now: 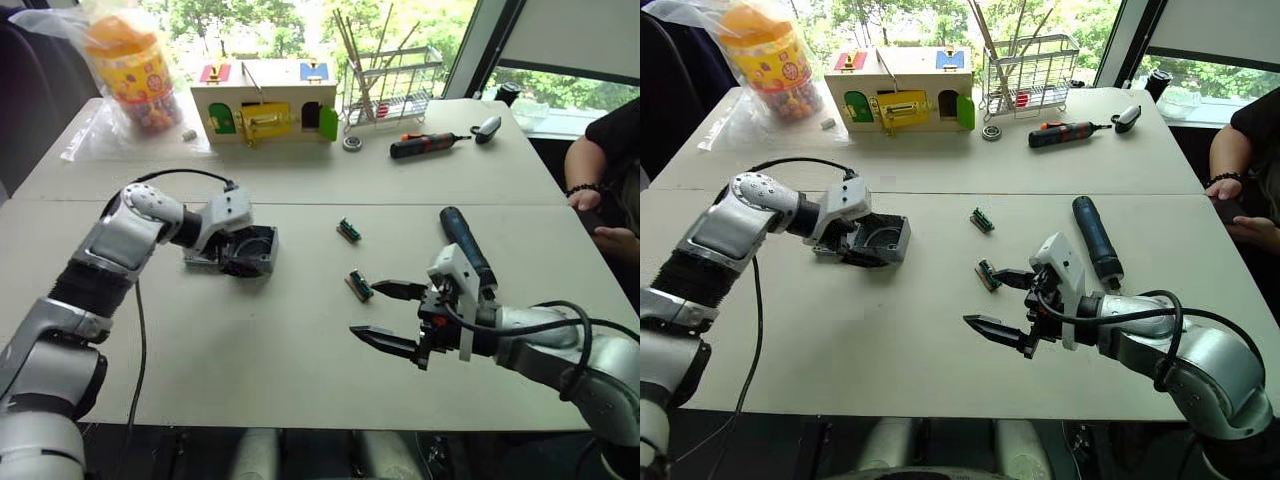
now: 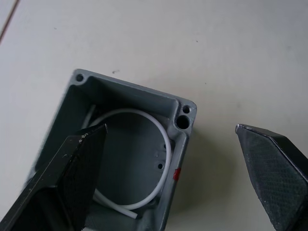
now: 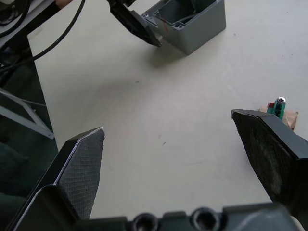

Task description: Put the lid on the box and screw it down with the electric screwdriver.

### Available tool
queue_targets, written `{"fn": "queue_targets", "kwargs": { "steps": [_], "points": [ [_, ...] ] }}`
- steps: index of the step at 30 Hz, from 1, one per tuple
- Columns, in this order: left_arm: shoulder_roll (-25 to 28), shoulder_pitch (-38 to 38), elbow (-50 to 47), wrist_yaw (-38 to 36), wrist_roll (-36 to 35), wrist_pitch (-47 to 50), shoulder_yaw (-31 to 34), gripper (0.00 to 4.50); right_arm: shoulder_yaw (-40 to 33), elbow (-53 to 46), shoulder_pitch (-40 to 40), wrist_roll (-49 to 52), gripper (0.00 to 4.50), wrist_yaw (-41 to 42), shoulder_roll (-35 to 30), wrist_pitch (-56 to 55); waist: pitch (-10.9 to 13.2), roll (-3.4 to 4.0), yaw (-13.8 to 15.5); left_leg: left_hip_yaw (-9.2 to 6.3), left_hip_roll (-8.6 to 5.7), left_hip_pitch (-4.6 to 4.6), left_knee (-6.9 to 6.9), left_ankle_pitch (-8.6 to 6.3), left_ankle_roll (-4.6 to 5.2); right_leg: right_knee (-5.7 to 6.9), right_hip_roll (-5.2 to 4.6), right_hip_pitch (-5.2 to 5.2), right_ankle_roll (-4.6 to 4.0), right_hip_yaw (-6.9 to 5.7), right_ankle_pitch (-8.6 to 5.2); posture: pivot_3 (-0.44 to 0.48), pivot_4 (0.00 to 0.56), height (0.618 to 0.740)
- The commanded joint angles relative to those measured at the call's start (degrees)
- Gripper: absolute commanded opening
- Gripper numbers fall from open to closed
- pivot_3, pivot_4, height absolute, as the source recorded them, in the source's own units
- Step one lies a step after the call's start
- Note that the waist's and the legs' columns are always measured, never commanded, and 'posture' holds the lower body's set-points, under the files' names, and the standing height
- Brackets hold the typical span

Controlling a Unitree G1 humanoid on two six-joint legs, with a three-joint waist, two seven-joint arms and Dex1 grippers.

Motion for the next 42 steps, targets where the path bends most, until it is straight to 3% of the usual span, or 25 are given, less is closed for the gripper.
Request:
{"fn": "queue_targets", "kwargs": {
  "steps": [1,4,7,14,22,29,40,42],
  "points": [
    [-1.77,-3.57,6.04,-2.88,4.27,-6.53,-0.72,4.41,-0.56,-3.03,1.75,-1.47,4.50,-2.46,1.41,-1.74,0.00,0.00,-0.12,-0.01,0.01,-0.03,0.09,0.00,0.00,0.02,-0.01,0.01,0.00,-0.01,0.00,0.000,0.150,0.740],
    [-4.07,-5.22,11.06,-3.74,7.57,-10.07,-1.72,4.41,-1.06,-4.16,3.45,-1.92,4.50,-4.47,2.84,-2.19,0.00,0.00,-0.03,-0.02,-0.01,0.01,0.29,-0.16,0.28,0.20,-0.06,0.11,0.01,0.00,0.01,0.000,0.150,0.740],
    [-5.92,-6.49,14.61,-4.23,9.04,-12.70,-1.11,3.60,-1.28,-5.11,4.72,-2.29,4.50,-6.35,4.03,-2.41,0.00,0.00,0.09,-0.02,-0.06,0.21,0.37,-0.16,0.29,0.35,-0.06,0.28,0.02,0.01,0.01,0.000,0.150,0.740],
    [-7.26,-8.83,18.43,-5.98,11.35,-16.34,-0.08,0.06,-1.35,-5.23,6.30,-3.17,4.50,-7.77,4.92,-3.31,0.01,-0.02,0.02,-0.09,-0.05,0.24,0.37,-0.17,0.31,0.46,-0.04,0.26,0.02,0.00,0.01,0.000,0.150,0.740],
    [-9.03,-11.14,18.04,-13.62,10.40,-24.63,-0.62,0.06,-1.01,-4.96,7.02,-4.51,4.50,-5.51,3.02,-3.80,0.01,-0.02,0.16,-0.09,-0.05,0.24,0.37,-0.17,0.30,0.67,-0.04,0.23,0.02,0.00,0.00,0.000,0.150,0.740],
    [-10.82,-14.41,15.70,-14.85,3.91,-35.37,-13.69,0.06,-2.51,-9.97,9.92,-3.01,4.50,-2.16,-3.51,-1.76,0.02,-0.03,1.19,-0.08,-0.05,0.25,0.39,-0.17,0.31,0.66,-0.08,0.24,0.02,0.03,0.00,0.000,0.150,0.740],
    [-15.50,-18.50,24.25,-14.85,-0.20,-48.35,-24.93,0.06,-2.09,-13.62,10.50,-0.11,4.50,-9.63,-1.14,0.67,0.02,-0.05,1.18,-0.07,-0.06,0.27,0.44,-0.17,0.31,0.66,-0.02,0.24,0.01,0.04,0.00,0.000,0.150,0.740],
    [-15.33,-18.82,24.81,-14.85,-1.29,-48.67,-26.23,0.91,-2.14,-13.42,10.56,-0.09,4.50,-10.05,-1.08,0.59,0.02,-0.05,1.17,-0.08,-0.06,0.27,0.44,-0.17,0.31,0.66,-0.02,0.24,0.01,0.04,0.00,0.000,0.150,0.740]
  ]
}}
